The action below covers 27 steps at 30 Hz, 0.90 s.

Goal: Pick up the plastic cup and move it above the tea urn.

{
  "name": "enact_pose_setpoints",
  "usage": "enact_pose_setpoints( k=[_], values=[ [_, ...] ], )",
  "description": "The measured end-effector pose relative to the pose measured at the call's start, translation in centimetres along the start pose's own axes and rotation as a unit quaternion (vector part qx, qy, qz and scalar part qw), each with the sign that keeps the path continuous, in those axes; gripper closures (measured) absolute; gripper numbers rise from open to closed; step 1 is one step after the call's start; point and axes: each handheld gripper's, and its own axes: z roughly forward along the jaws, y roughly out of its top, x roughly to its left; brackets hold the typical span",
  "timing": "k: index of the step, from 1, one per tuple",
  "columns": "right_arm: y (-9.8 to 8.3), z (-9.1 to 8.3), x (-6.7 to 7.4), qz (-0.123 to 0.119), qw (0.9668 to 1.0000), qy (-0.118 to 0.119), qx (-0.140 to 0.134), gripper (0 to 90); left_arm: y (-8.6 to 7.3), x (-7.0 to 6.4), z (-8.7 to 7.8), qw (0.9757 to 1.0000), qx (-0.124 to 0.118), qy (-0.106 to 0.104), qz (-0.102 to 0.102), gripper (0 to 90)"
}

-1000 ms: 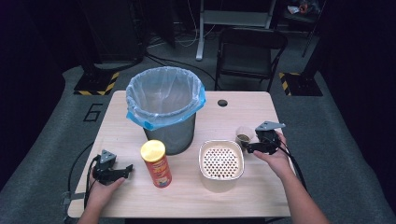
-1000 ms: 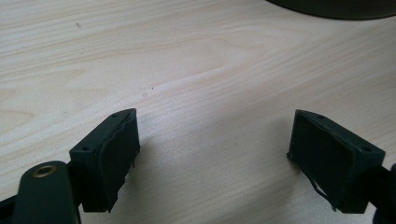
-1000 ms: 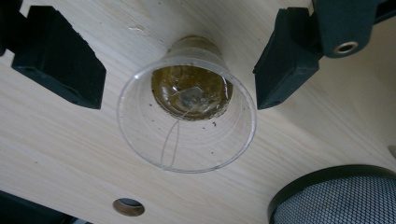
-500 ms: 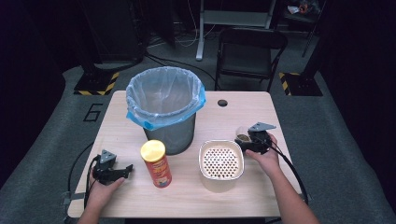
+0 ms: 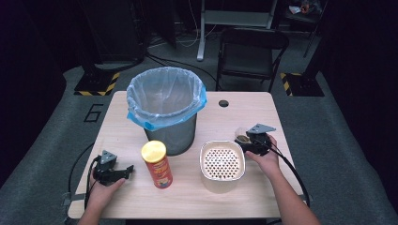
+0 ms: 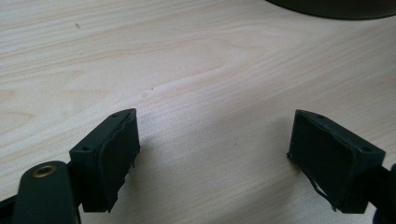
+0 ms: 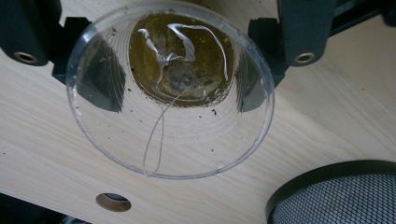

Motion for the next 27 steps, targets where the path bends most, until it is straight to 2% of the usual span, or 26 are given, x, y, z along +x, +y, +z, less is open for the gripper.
enact_pose_setpoints(
  k=[2,5,6,9,15,17,27],
  values=[
    [0.1,0.0,-0.2,0.000,1.0000,0.009,0.001,34.2,0.0,0.0,0.0,1.0000,0.000,0.000,0.000,15.8],
    [0.1,-0.1,-0.2,0.003,0.9999,0.011,0.004,34.5,0.0,0.0,0.0,1.0000,0.000,0.000,0.000,15.8],
    [0.1,-0.1,-0.3,-0.005,0.9999,0.014,0.004,35.1,0.0,0.0,0.0,1.0000,0.000,0.000,0.000,15.8],
    [0.1,-0.1,-0.3,-0.005,0.9998,0.019,0.003,35.1,0.0,0.0,0.0,1.0000,0.000,0.000,0.000,15.8],
    [0.5,-0.5,-0.3,-0.002,0.9997,0.024,-0.008,35.3,0.0,0.0,0.0,1.0000,0.000,0.000,0.000,15.8],
    [0.9,-1.1,-0.5,-0.015,0.9995,0.025,-0.009,35.3,0.0,0.0,0.0,1.0000,0.000,0.000,0.000,15.8],
    [3.6,-3.8,-1.2,-0.050,0.9981,0.032,-0.016,36.8,0.0,0.0,0.0,1.0000,0.000,0.000,0.001,15.8]
  ],
)
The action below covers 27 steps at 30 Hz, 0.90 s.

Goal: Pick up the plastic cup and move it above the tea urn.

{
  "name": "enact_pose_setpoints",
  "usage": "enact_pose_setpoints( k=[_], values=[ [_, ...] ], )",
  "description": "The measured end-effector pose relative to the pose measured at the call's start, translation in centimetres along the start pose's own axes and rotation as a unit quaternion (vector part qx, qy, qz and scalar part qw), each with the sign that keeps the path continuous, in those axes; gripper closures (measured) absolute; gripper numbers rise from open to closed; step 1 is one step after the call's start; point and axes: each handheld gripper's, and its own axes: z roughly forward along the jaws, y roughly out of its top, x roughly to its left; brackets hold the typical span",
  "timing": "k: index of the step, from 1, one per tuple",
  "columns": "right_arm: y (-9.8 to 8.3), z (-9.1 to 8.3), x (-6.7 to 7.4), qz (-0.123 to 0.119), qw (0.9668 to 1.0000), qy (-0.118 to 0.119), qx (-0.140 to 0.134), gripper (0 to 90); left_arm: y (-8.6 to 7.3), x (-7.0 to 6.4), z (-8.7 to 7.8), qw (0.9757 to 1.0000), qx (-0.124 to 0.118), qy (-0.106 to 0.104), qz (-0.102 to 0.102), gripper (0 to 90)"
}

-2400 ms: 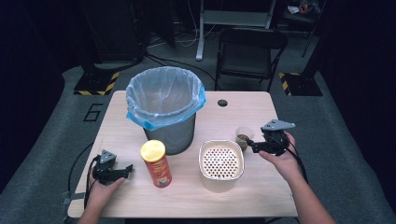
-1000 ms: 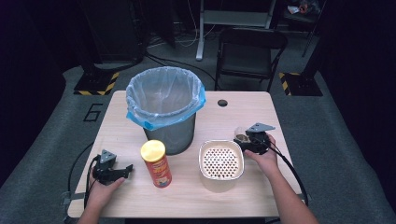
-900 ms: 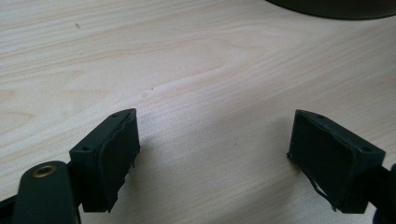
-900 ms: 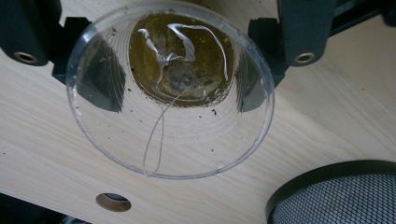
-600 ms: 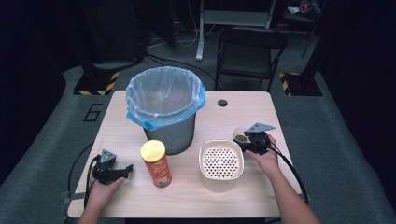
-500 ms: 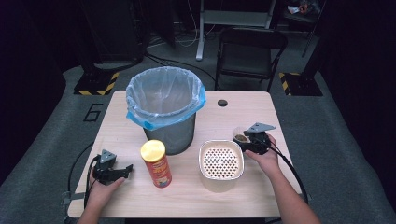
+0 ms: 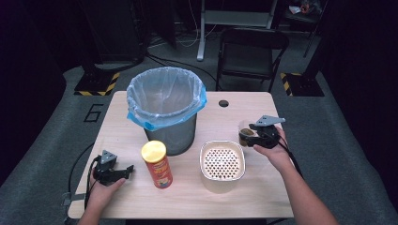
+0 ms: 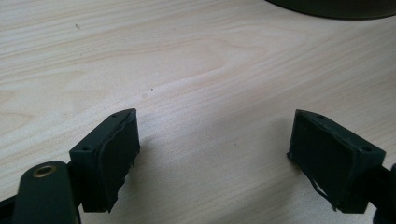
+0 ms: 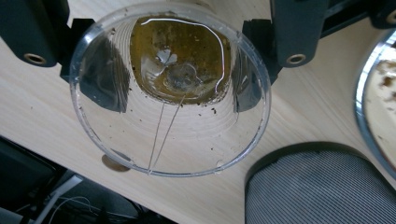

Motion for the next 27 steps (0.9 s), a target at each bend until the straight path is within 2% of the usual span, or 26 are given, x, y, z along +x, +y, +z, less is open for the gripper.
enact_pose_setpoints(
  k=[2,5,12,16,20,25,27],
  values=[
    [0.3,-0.2,-0.1,0.000,1.0000,0.004,0.000,36.8,0.0,0.0,0.0,1.0000,0.000,0.000,0.000,15.8],
    [1.6,-0.8,-0.3,0.003,0.9996,0.025,-0.009,37.0,0.0,0.0,0.0,1.0000,0.000,0.000,0.000,15.8],
    [3.7,-1.3,-0.2,-0.004,0.9991,0.039,-0.018,37.0,0.0,0.0,0.0,1.0000,0.000,0.000,0.000,15.8],
    [5.5,-1.6,0.0,-0.015,0.9981,0.052,-0.030,37.0,0.0,0.0,0.0,1.0000,0.000,-0.001,0.000,15.8],
    [6.5,-1.5,0.3,-0.029,0.9970,0.064,-0.031,37.3,0.0,0.0,0.0,1.0000,0.002,-0.002,-0.001,15.8],
    [6.5,-0.6,0.5,-0.049,0.9953,0.078,-0.028,37.5,0.0,0.0,0.0,1.0000,0.002,-0.002,-0.001,15.8],
    [6.4,-0.1,0.6,-0.067,0.9941,0.081,-0.027,37.6,0.0,0.0,0.0,1.0000,0.002,-0.002,-0.001,15.8]
  ],
)
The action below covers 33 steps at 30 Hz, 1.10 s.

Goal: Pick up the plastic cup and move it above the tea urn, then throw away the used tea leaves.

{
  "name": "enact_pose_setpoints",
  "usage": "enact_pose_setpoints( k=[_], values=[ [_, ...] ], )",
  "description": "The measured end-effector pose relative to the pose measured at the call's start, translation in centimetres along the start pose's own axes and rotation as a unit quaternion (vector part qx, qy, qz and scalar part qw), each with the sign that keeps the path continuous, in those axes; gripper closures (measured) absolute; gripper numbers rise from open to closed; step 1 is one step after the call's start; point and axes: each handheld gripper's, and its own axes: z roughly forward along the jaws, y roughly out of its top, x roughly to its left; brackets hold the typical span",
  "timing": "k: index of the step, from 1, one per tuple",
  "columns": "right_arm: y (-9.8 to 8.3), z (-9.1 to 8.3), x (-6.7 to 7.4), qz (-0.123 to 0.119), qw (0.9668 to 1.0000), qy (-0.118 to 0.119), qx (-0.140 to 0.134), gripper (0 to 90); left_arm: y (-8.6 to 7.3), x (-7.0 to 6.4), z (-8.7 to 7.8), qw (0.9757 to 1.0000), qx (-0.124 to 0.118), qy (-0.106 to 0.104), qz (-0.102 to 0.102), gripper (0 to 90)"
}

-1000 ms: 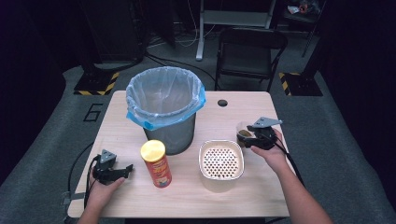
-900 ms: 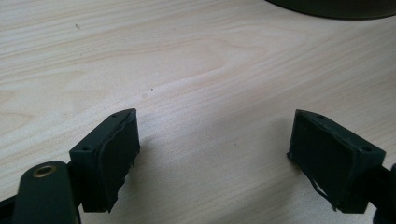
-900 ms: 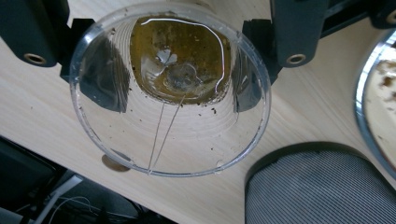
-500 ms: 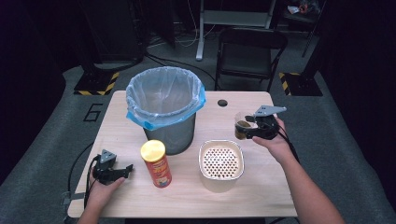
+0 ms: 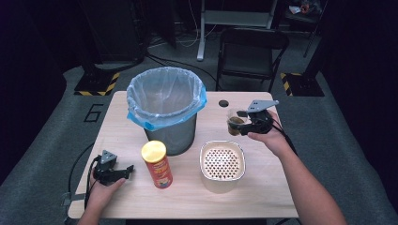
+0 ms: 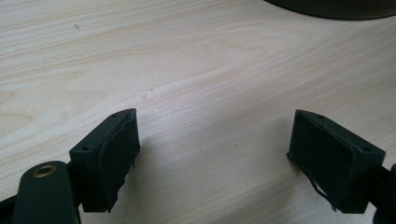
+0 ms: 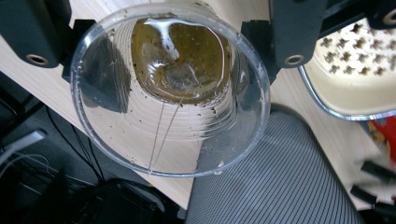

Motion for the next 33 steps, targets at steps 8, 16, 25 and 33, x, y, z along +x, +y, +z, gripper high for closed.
enact_pose_setpoints(
  k=[8,16,25,33],
  values=[
    [-0.3,1.2,0.7,-0.042,0.9989,0.018,-0.011,38.0,0.0,0.0,0.0,1.0000,0.000,-0.001,0.000,15.8],
    [-0.2,0.8,1.0,-0.092,0.9956,-0.001,-0.013,38.1,0.0,0.1,0.0,1.0000,-0.002,-0.001,0.002,15.8],
    [-0.1,0.4,1.6,-0.126,0.9916,-0.018,-0.021,38.7,0.0,0.1,0.1,1.0000,-0.001,-0.001,0.003,15.8],
    [-0.4,0.5,2.0,-0.158,0.9867,-0.032,-0.020,38.8,0.0,0.0,0.0,1.0000,0.001,-0.001,0.002,15.7]
  ],
)
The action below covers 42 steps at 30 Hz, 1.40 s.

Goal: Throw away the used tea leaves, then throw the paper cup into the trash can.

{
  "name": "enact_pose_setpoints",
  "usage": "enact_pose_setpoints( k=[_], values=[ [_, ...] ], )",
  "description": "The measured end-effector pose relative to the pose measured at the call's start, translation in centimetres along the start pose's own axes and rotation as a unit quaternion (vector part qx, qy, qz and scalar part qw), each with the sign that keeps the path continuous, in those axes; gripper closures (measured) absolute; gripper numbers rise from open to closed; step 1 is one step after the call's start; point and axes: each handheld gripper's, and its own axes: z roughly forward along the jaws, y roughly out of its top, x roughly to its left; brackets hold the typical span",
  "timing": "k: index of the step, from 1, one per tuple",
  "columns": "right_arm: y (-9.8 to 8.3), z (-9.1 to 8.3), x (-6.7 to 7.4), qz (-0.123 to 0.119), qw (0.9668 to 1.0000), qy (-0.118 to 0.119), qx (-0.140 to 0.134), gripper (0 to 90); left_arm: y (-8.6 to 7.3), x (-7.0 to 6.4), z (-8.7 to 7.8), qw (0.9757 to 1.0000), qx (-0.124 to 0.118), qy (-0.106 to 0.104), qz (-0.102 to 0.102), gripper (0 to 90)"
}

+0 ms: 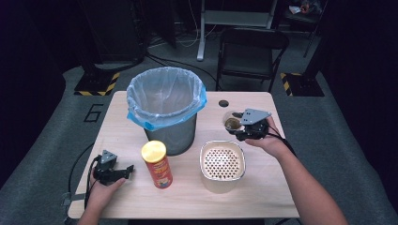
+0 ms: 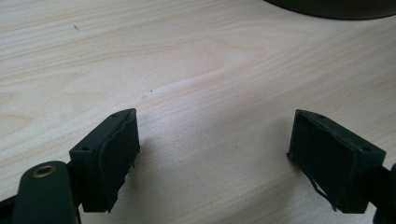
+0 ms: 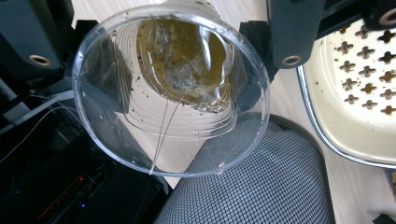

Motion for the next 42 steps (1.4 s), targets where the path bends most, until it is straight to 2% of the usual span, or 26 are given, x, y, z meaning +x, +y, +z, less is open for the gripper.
enact_pose_setpoints(
  k=[9,12,13,18,22,24,25,26,27,29,30,31,32,33,34,37,38,39,42],
  values=[
    [0.1,-0.2,0.6,-0.041,0.9990,-0.014,-0.010,38.7,0.0,0.0,0.0,1.0000,0.000,0.000,0.000,15.7],
    [0.1,-0.2,0.7,-0.044,0.9989,-0.014,-0.011,38.7,0.0,0.0,0.0,1.0000,0.000,0.000,0.000,15.7],
    [0.1,-0.2,0.8,-0.060,0.9980,-0.018,-0.013,38.8,0.0,0.0,0.0,1.0000,0.000,0.000,-0.001,15.7],
    [-0.2,-0.1,1.2,-0.079,0.9963,-0.023,-0.021,39.0,0.0,0.0,0.0,1.0000,0.000,0.000,0.000,15.7],
    [-0.4,-0.3,2.0,-0.127,0.9902,-0.050,-0.031,39.2,0.0,0.0,0.0,1.0000,0.000,0.000,0.000,15.8],
    [-0.3,-0.5,2.5,-0.156,0.9849,-0.066,-0.033,39.3,0.0,0.0,0.0,1.0000,0.000,0.000,0.000,15.7],
    [-0.3,-0.5,2.5,-0.156,0.9849,-0.066,-0.033,39.3,0.0,0.0,0.0,1.0000,0.000,0.000,0.000,15.7],
    [-0.2,-0.6,2.9,-0.170,0.9824,-0.070,-0.033,39.4,0.0,0.0,0.0,1.0000,0.000,0.000,-0.001,15.7],
    [-0.1,-0.7,3.7,-0.204,0.9753,-0.081,-0.027,39.5,0.0,0.0,0.0,1.0000,-0.002,0.000,-0.001,15.8],
    [0.0,-0.6,4.6,-0.242,0.9655,-0.093,-0.021,39.8,0.0,0.0,0.0,1.0000,-0.001,0.000,0.000,15.7],
    [0.0,-0.6,4.6,-0.242,0.9655,-0.093,-0.021,39.8,0.0,0.0,0.0,1.0000,-0.001,0.000,0.000,15.7],
    [0.0,-0.6,5.5,-0.279,0.9540,-0.109,-0.012,40.0,0.0,0.0,0.0,1.0000,-0.001,-0.001,-0.002,15.7],
    [0.1,-0.6,6.0,-0.297,0.9471,-0.121,-0.008,39.9,0.0,0.0,0.0,1.0000,0.000,0.000,0.000,15.8],
    [0.1,-0.6,6.0,-0.297,0.9471,-0.121,-0.008,39.9,0.0,0.0,0.0,1.0000,0.000,0.000,0.000,15.8],
    [0.1,-0.6,6.4,-0.317,0.9393,-0.130,-0.005,40.0,0.0,0.0,0.0,1.0000,0.000,0.000,0.000,15.8],
    [0.2,-0.7,7.8,-0.398,0.9013,-0.172,0.011,40.2,0.0,0.0,0.0,1.0000,0.000,0.000,0.000,15.7],
    [0.2,-0.7,7.8,-0.398,0.9013,-0.172,0.011,40.2,0.0,0.0,0.0,1.0000,0.000,0.000,0.000,15.8],
    [0.1,-0.5,8.6,-0.452,0.8700,-0.196,0.030,40.4,0.0,0.0,0.0,1.0000,0.000,0.000,0.000,15.8],
    [-0.1,-0.3,9.4,-0.503,0.8395,-0.201,0.044,40.4,0.0,0.0,0.0,1.0000,0.000,0.000,0.000,15.7]
  ],
)
